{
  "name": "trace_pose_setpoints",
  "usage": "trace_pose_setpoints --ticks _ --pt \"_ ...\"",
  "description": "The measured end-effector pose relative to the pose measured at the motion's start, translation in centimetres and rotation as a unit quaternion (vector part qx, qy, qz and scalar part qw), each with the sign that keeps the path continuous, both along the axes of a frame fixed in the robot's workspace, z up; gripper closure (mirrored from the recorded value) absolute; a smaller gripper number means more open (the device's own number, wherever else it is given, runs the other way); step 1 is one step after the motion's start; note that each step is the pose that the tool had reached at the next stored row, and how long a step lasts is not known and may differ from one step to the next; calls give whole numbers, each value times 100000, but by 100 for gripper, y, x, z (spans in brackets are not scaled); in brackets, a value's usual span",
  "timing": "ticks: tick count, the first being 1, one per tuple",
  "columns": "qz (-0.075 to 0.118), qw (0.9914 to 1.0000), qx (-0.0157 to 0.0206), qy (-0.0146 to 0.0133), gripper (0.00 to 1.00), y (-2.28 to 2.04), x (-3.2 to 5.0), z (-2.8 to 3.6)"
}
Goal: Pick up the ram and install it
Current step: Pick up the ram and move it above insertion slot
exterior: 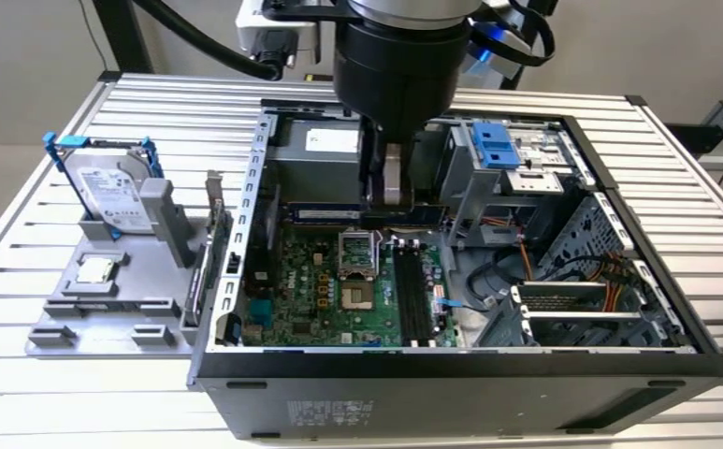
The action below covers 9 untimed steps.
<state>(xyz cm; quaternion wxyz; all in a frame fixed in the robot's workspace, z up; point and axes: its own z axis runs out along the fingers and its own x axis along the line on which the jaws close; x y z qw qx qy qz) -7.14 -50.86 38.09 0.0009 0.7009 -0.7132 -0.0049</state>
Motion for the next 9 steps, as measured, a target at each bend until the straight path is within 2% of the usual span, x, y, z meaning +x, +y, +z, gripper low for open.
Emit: trace_pose_setpoints --ticks 3,9 --pt "1 100000 -1 1 100 25 31 0" --pt "-4 100000 0 0 100 139 85 0"
